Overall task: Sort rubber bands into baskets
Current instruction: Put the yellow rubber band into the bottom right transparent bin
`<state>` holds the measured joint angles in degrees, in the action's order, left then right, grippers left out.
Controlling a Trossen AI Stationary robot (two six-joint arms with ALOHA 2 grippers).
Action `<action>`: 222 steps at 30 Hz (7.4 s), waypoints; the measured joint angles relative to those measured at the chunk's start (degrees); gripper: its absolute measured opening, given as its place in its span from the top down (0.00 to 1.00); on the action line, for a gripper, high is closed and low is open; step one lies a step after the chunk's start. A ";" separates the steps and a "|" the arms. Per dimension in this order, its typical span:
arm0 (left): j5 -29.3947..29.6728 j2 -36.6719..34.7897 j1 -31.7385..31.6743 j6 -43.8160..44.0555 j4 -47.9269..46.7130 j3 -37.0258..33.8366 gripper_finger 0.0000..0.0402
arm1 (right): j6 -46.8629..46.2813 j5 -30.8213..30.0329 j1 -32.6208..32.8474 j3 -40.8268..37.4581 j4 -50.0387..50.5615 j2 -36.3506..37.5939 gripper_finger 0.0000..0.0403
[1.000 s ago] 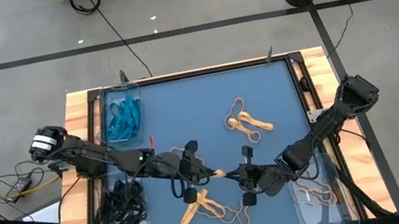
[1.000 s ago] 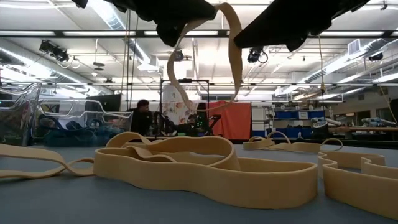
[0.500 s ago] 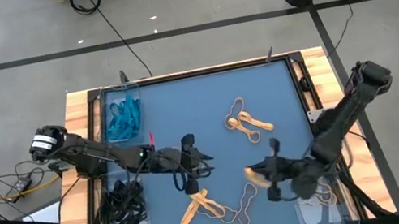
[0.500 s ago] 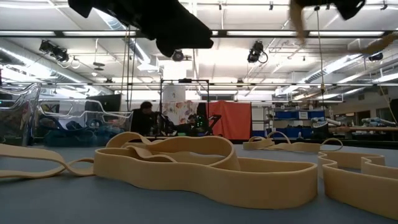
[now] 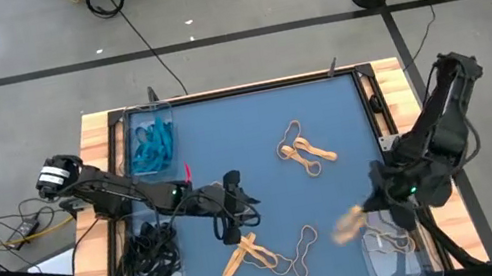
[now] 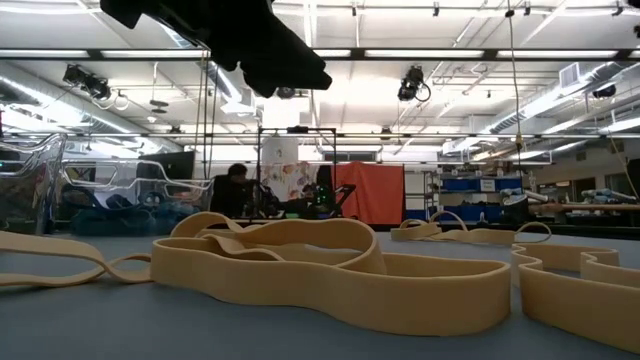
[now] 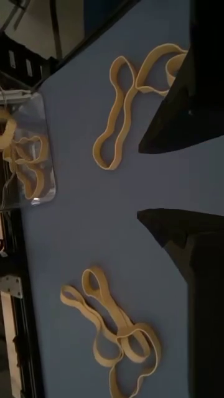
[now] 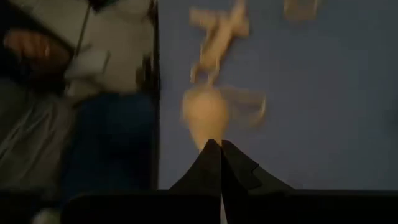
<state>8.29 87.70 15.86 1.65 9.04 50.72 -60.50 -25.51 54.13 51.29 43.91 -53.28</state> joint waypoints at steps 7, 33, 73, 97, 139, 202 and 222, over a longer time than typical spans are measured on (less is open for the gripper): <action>2.92 -1.21 0.13 3.36 -2.88 0.00 0.61 | -14.85 9.33 4.45 0.00 10.15 3.50 0.99; 13.45 -1.99 7.52 21.45 -26.73 0.00 0.61 | -32.56 22.73 9.11 0.00 14.84 -18.17 0.71; 4.92 -1.84 -7.65 4.51 -14.36 -17.27 0.82 | 5.63 -15.39 -1.15 0.00 -31.22 -22.48 0.69; 2.10 -1.84 0.65 11.98 -11.96 -4.01 0.99 | 41.07 -12.27 -21.79 0.00 -67.04 -45.48 0.59; 6.73 -1.84 7.45 10.82 -1.12 -4.02 0.95 | 47.11 -15.27 -28.26 0.02 -64.63 -46.64 0.98; 0.38 0.97 11.63 10.88 -0.29 -13.44 0.66 | -57.67 5.02 17.94 0.00 18.89 -24.34 0.90; 1.58 4.72 9.33 9.48 0.63 -13.31 0.86 | -54.87 -4.30 17.94 0.00 18.67 -23.51 0.73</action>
<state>9.87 92.42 25.19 11.13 9.67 37.41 -115.36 -29.81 72.07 51.29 62.59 -76.79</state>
